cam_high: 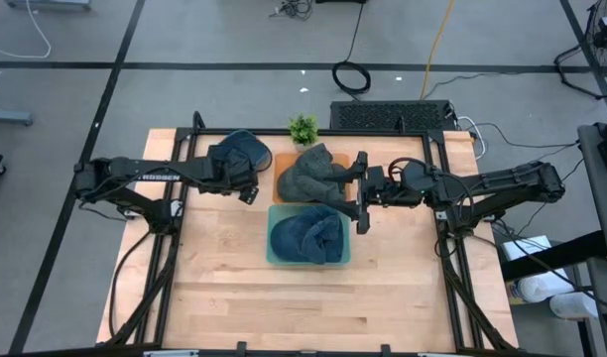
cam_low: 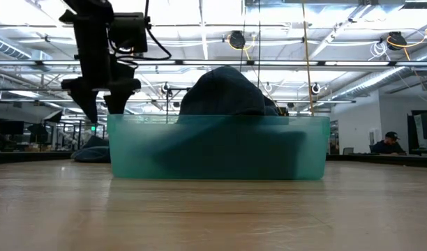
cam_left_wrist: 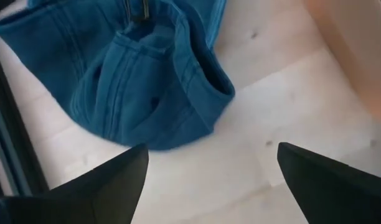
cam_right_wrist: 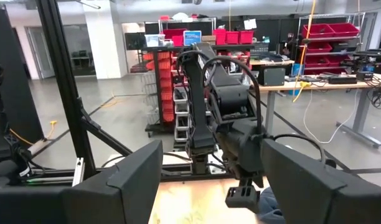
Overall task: Pick & Place hat
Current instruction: Put the blue cap into the light blue bin
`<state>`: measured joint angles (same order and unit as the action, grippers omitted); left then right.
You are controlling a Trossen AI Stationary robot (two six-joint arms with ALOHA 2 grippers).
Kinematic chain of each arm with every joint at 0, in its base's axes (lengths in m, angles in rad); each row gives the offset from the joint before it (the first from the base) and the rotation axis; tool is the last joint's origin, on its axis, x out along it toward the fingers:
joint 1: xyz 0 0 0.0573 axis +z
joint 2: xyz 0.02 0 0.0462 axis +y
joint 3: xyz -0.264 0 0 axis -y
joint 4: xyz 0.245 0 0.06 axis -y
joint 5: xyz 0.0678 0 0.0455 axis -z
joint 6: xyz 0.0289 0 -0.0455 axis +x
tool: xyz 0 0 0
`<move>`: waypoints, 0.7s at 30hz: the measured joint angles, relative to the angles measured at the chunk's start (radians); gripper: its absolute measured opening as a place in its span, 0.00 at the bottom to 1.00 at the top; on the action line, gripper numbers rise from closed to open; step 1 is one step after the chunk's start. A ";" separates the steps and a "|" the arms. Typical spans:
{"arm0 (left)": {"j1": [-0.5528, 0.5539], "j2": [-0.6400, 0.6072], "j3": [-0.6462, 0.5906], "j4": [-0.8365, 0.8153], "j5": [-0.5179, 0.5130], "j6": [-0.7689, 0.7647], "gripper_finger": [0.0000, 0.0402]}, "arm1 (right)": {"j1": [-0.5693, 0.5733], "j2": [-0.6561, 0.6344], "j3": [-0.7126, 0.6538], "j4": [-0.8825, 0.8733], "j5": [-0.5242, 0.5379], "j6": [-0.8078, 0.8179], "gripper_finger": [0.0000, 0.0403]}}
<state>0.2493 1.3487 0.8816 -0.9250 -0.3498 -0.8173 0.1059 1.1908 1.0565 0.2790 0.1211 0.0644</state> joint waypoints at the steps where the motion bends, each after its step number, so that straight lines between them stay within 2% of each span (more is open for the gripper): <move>1: 0.000 0.000 -0.013 0.028 -0.016 0.000 0.91 | 0.000 0.000 0.000 0.000 0.000 0.000 0.65; 7: 0.004 0.000 -0.091 0.226 -0.091 0.013 0.91 | 0.000 0.000 0.000 0.000 0.000 0.001 0.65; 12: 0.038 0.000 -0.167 0.391 -0.077 0.041 0.91 | 0.000 0.000 0.000 -0.001 0.000 0.002 0.65; 21: 0.135 0.000 -0.258 0.542 -0.049 0.109 0.91 | 0.000 0.000 0.000 -0.001 0.000 0.002 0.65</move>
<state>0.3843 1.3483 0.6235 -0.3829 -0.3986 -0.7083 0.1062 1.1908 1.0565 0.2783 0.1215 0.0662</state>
